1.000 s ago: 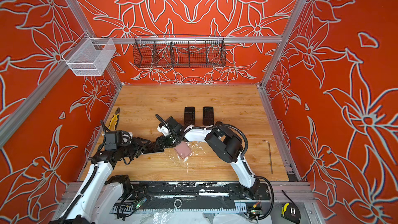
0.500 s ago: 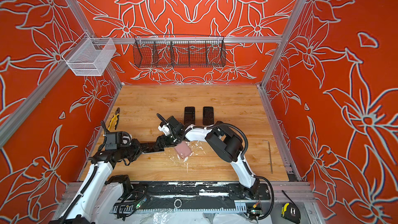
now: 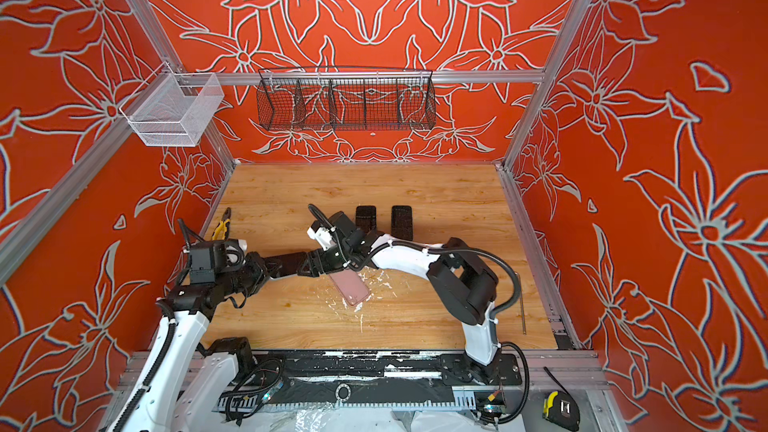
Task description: Put the phone into the phone case
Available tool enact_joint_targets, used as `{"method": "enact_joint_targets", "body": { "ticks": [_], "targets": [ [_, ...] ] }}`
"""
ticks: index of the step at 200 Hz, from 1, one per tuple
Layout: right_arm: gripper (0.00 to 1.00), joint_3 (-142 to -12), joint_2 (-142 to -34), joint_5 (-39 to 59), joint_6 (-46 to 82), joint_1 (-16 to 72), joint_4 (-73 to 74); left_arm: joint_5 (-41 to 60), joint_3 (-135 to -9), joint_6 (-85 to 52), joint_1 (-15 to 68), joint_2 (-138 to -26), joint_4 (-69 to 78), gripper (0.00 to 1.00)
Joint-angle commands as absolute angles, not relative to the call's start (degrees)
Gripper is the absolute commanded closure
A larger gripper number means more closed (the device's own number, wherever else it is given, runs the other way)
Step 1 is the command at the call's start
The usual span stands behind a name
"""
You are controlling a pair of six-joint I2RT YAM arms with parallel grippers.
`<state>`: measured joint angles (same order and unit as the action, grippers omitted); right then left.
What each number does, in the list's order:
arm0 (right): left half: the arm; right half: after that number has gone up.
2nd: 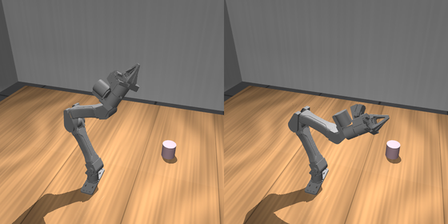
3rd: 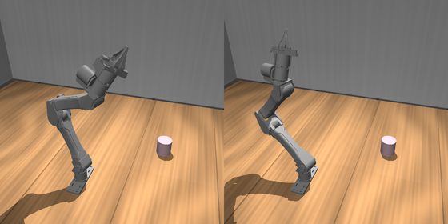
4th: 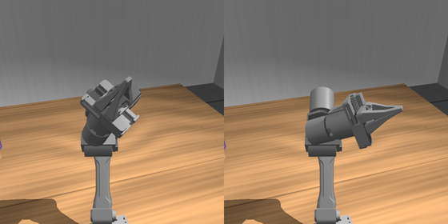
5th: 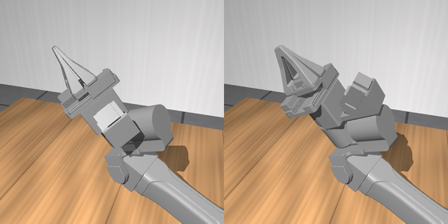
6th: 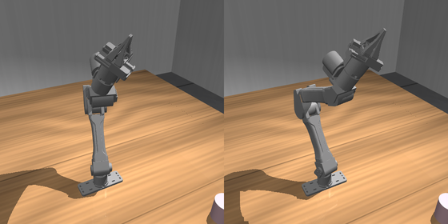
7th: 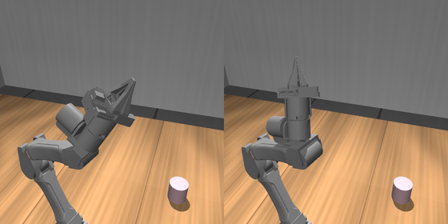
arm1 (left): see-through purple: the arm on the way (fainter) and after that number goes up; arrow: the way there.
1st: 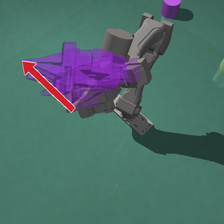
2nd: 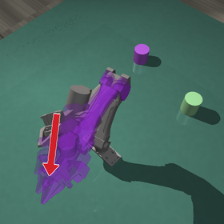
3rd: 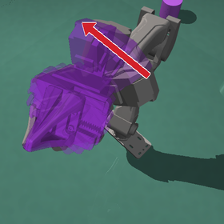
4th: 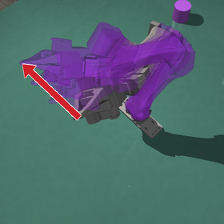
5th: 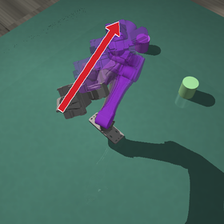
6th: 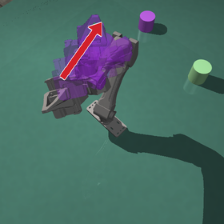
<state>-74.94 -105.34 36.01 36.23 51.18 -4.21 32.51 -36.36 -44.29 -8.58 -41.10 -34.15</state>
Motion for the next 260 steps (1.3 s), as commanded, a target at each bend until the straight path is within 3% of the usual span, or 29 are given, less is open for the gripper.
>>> {"method": "enact_joint_targets", "body": {
  "ticks": [1,38,61,132,174,219,260],
  "targets": [
    [0.28,-71.49,-98.54,34.79,34.69,47.55,-6.24,36.96,-39.94,-43.35,-8.35,-40.97,-27.81,1.00],
    [0.28,-62.81,-85.47,33.62,35.46,39.74,-7.25,44.22,-43.40,-43.47,-7.35,-45.92,-22.69,1.00],
    [0.28,-58.37,-79.08,35.08,35.55,34.69,-8.52,44.56,-45.58,-42.98,-2.18,-49.48,-19.26,1.00],
    [0.27,-45.64,-63.36,48.64,43.21,18.64,0.56,53.67,-50.66,-53.84,9.76,-66.75,4.24,1.00],
    [0.27,-39.98,-61.94,57.47,53.40,14.91,16.77,56.36,-55.74,-55.75,16.31,-75.00,11.17,1.00],
    [0.28,-40.90,-64.79,59.57,56.37,14.95,21.18,56.70,-57.56,-59.24,20.05,-79.26,16.55,1.00],
    [0.43,-40.39,-65.81,61.11,61.02,15.06,26.74,56.70,-55.98,-63.53,21.17,-81.58,23.11,1.00]
  ]
}}
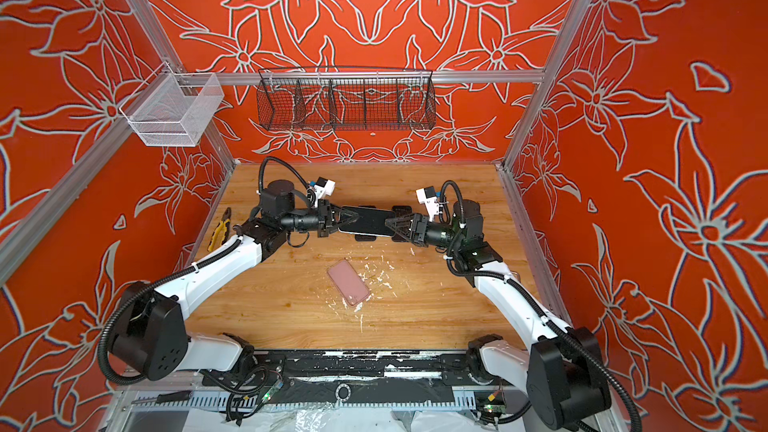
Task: Put the phone into the phone case
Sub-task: 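Hold the bare phone between both grippers above the table centre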
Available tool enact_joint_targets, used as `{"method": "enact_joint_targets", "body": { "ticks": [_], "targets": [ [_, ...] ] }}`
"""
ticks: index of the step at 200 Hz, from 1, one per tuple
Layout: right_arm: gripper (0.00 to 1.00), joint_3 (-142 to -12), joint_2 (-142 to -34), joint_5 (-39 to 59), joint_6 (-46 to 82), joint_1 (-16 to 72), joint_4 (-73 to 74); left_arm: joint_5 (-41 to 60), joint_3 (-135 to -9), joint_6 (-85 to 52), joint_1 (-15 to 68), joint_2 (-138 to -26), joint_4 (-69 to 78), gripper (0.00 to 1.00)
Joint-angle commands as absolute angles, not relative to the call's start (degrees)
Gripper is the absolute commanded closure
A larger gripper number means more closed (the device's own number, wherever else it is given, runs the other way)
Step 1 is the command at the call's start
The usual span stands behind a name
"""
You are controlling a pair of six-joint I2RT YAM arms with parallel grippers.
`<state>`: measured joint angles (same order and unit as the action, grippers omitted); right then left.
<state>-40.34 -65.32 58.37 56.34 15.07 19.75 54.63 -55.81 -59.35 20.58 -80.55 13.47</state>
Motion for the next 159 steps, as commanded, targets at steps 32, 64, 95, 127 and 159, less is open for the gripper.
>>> {"method": "enact_joint_targets", "body": {
  "ticks": [32,64,95,127,159],
  "targets": [
    [0.55,-39.69,-66.78,61.26,64.55,15.24,31.53,57.34,-54.67,-68.66,21.62,-83.40,30.66,1.00],
    [0.62,-38.75,-69.22,61.51,72.27,15.35,43.81,58.85,-55.28,-68.27,21.80,-83.70,31.04,1.00],
    [0.71,-37.83,-76.02,62.65,85.03,15.29,64.17,60.54,-57.32,-63.84,21.80,-83.20,25.08,1.00],
    [0.76,-37.68,-75.87,62.37,83.24,15.43,61.90,60.11,-58.58,-61.49,21.74,-82.96,21.92,1.00],
    [0.76,-37.21,-74.87,62.73,82.67,15.38,60.46,58.17,-59.43,-59.68,21.71,-83.28,20.09,1.00]
  ]
}}
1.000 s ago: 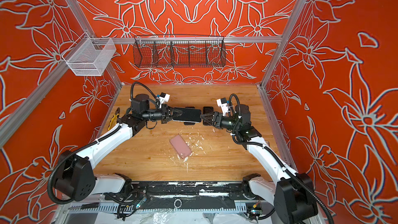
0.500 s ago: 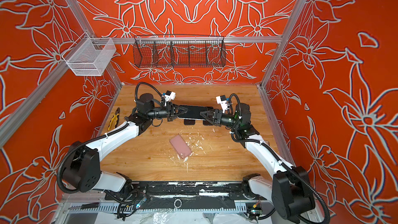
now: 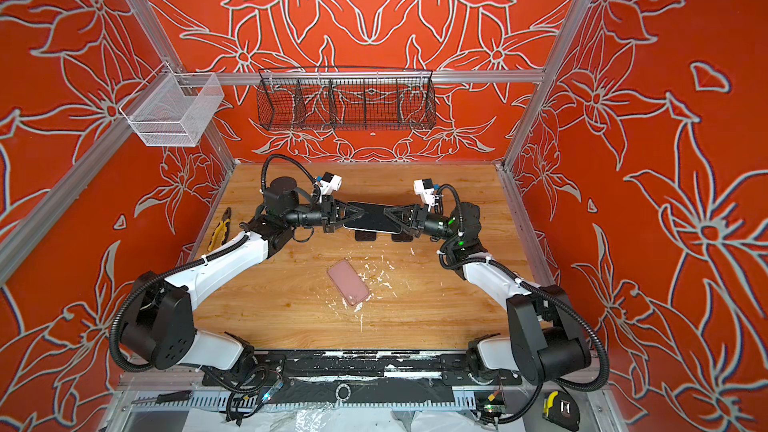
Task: Put the phone into the phone case
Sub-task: 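Hold the bare phone between both grippers above the table centre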
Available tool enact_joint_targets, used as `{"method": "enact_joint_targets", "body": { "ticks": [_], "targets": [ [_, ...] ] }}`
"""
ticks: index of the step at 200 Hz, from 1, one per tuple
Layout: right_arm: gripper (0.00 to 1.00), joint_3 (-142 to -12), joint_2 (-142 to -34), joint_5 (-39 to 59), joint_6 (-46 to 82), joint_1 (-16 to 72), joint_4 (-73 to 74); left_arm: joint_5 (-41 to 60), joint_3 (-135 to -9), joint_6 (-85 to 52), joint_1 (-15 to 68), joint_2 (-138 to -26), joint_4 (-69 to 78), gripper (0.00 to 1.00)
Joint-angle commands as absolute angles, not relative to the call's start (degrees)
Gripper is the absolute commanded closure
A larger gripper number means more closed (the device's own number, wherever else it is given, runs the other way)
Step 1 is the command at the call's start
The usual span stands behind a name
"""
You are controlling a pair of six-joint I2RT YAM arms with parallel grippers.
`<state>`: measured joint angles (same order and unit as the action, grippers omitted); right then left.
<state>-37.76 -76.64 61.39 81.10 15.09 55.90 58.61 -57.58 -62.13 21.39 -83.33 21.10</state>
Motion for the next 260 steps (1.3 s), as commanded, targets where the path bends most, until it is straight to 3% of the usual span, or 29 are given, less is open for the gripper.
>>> {"method": "enact_joint_targets", "body": {
  "ticks": [1,132,207,229,260],
  "targets": [
    [0.76,-37.15,-74.88,62.74,82.69,15.38,60.51,58.13,-59.42,-59.68,21.71,-83.30,20.11,1.00],
    [0.74,-35.84,-76.68,58.53,83.78,17.61,65.30,53.38,-54.75,-67.33,22.19,-85.42,32.78,1.00],
    [0.94,-35.87,-77.01,56.70,83.54,18.11,65.66,52.91,-52.08,-67.11,22.58,-83.88,34.15,1.00],
    [1.00,-35.95,-77.00,56.69,83.25,18.15,65.48,52.07,-52.03,-65.98,22.58,-82.74,33.21,0.79],
    [1.00,-36.16,-76.35,56.65,82.74,17.77,64.98,50.10,-52.73,-62.11,22.48,-80.39,27.33,0.44]
  ]
}}
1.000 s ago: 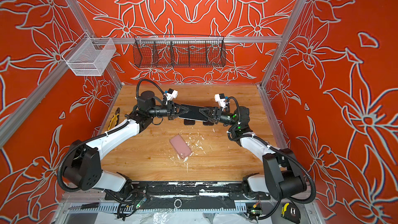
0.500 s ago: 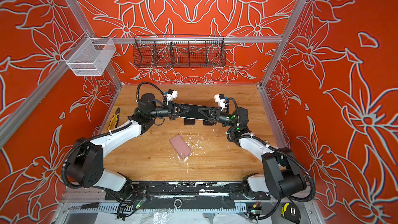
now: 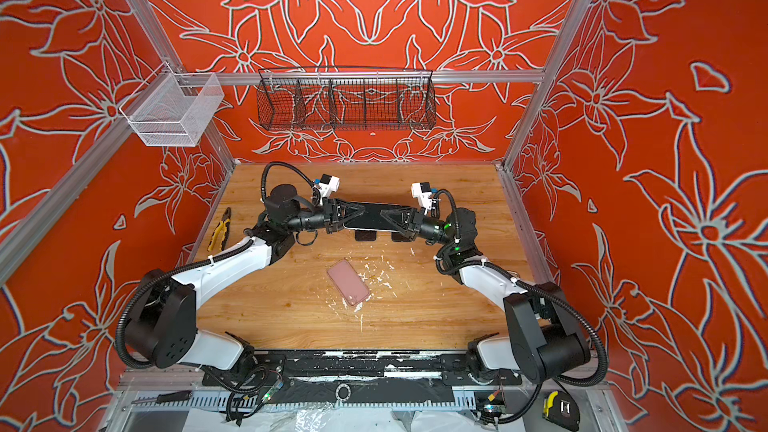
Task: Put the phone into the phone case
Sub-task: 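Hold the bare phone between both grippers above the table centre, then release the phone with the left gripper and move it over the pink case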
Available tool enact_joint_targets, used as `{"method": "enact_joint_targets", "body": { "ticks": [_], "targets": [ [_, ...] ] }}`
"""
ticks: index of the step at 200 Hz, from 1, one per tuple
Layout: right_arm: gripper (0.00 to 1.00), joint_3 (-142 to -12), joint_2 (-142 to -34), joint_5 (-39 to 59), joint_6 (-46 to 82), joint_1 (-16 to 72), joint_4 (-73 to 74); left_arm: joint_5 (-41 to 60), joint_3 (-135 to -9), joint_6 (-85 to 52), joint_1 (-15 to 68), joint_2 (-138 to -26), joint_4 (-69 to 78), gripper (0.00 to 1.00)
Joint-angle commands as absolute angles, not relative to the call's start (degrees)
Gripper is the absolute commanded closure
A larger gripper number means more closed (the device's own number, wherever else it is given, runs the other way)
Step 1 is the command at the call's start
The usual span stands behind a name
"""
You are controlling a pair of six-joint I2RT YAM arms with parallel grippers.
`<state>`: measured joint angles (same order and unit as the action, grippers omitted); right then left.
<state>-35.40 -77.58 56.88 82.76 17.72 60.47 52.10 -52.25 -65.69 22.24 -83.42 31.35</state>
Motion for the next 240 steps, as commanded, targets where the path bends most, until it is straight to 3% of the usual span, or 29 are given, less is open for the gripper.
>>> {"method": "enact_joint_targets", "body": {
  "ticks": [1,21,32,67,86,102,151,240],
  "targets": [
    [1.00,-36.14,-76.32,56.62,82.72,17.76,64.97,50.01,-52.73,-61.95,22.49,-80.27,27.07,0.43],
    [1.00,-36.38,-75.57,56.73,82.11,17.24,63.98,47.46,-52.74,-58.46,22.33,-77.44,20.74,0.28],
    [1.00,-36.56,-75.10,56.86,81.37,16.88,63.02,45.08,-52.48,-56.20,22.11,-75.06,15.85,0.25],
    [1.00,-35.67,-73.43,56.95,78.06,15.14,59.57,27.96,-51.34,-48.85,22.23,-63.49,-10.45,0.22],
    [1.00,-34.87,-72.18,56.95,73.81,14.64,55.51,15.83,-48.65,-53.00,23.46,-57.94,-25.70,0.23],
    [1.00,-34.33,-70.66,56.45,68.57,14.59,50.31,11.72,-44.21,-58.32,25.39,-54.10,-32.53,0.26],
    [1.00,-36.32,-62.11,49.73,47.35,15.02,18.56,9.05,-31.76,-74.11,34.75,-56.02,-29.91,0.28],
    [1.00,-27.80,-55.57,49.96,48.47,14.85,17.89,3.16,-39.58,-78.27,39.29,-75.52,-24.91,0.35]
  ]
}}
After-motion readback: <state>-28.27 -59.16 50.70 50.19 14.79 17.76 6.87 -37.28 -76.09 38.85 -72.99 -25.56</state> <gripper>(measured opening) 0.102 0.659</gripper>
